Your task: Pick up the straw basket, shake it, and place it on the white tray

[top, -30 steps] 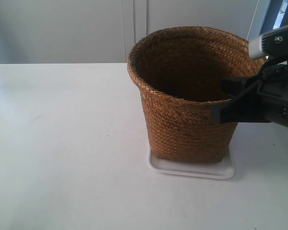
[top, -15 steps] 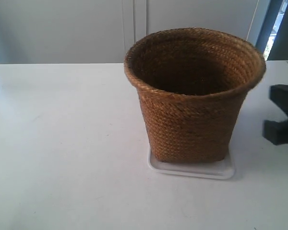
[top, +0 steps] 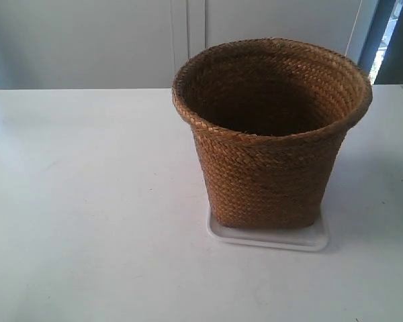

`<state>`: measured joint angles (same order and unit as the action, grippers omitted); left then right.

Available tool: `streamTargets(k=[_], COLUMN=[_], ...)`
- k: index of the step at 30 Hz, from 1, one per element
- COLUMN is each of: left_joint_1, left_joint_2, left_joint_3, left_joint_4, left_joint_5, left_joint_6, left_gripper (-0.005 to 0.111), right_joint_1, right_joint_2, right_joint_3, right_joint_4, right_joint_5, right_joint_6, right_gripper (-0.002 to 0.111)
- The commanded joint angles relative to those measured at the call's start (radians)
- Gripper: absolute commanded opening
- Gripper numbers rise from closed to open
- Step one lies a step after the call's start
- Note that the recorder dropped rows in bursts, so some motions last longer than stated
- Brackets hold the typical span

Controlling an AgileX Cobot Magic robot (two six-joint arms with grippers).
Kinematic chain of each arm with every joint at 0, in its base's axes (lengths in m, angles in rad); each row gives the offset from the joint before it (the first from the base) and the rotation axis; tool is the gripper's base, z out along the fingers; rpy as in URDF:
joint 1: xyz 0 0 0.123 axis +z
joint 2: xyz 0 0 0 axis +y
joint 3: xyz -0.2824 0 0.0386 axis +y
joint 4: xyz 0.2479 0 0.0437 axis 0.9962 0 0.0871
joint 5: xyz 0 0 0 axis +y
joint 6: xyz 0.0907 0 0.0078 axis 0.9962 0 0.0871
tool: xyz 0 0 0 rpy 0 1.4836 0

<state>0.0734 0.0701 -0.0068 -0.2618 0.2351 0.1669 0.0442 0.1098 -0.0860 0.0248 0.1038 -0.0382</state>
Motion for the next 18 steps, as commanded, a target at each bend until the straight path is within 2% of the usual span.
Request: streamTargets(k=[1, 10, 18], left_joint_1=[0.005, 0.005, 0.005], left_joint_2=[-0.006, -0.006, -0.006], left_joint_3=[0.007, 0.007, 0.007], left_joint_4=[-0.003, -0.001, 0.001], left_joint_5=[0.002, 0.0, 0.0], left_joint_6=[-0.01, -0.01, -0.01], left_gripper=[0.0, 0.0, 0.0], right_joint_1=[-0.007, -0.092, -0.104], right_joint_2=[-0.012, -0.089, -0.11], right_joint_3=[0.072, 0.086, 0.086], right_joint_4=[0.001, 0.001, 0.001], right_joint_5=[0.003, 0.075, 0.198], right_joint_6=[-0.011, 0.0, -0.002], right_gripper=[0.0, 0.0, 0.0])
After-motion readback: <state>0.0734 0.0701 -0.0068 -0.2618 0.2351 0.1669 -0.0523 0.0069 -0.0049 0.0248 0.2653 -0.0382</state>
